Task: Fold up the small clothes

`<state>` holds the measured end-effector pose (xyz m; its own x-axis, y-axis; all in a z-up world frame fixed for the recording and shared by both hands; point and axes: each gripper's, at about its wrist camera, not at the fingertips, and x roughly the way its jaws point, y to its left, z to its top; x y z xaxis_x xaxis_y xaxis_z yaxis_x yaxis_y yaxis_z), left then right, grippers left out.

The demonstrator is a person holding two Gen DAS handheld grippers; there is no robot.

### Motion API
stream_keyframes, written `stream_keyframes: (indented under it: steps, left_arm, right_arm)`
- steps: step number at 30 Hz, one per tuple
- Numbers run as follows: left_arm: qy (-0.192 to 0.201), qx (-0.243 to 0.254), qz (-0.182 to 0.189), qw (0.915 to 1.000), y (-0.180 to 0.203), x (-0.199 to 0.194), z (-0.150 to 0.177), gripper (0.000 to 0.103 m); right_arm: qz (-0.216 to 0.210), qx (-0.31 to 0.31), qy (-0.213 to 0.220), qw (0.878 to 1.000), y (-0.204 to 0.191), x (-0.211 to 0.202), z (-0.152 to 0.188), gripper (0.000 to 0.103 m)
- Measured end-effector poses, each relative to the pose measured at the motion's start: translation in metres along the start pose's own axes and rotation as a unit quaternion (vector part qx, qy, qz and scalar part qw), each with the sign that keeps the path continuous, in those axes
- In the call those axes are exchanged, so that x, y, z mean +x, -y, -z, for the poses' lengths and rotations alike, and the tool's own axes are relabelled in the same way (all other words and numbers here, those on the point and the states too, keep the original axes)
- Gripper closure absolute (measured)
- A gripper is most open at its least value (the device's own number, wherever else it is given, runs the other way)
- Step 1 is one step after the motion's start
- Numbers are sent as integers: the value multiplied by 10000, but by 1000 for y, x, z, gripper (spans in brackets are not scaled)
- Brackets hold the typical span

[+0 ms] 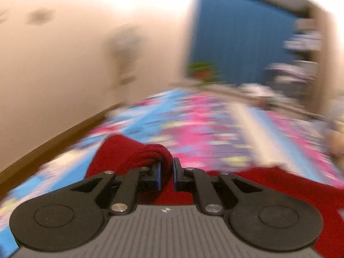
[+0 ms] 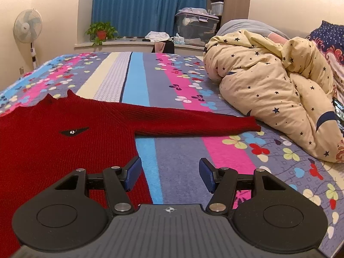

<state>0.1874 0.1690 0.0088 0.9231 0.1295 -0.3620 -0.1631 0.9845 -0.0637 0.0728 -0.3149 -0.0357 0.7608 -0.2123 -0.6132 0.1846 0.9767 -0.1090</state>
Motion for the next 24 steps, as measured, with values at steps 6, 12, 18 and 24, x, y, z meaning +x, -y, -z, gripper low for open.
stream_keyframes:
  steps: [6,12,18,24]
  left_arm:
    - [-516,1567,2008,9656,107,-5,34,50]
    - [-894,706,1806,9769,66,29,24,50]
    - [-1264,-906,740,9851,-3,63,-3,50]
    - [-1509,-1844,23,9712,-61,77,-15,50]
  right_arm:
    - [274,-835,165,9960,-35,-2,8,42]
    - [-19,-468,29,9989,-56,-1,15,42]
    - [-570,3,-304,9979,-121,24,7,43]
    - [-1330,-244,-262,9905,-222,54,-32,40]
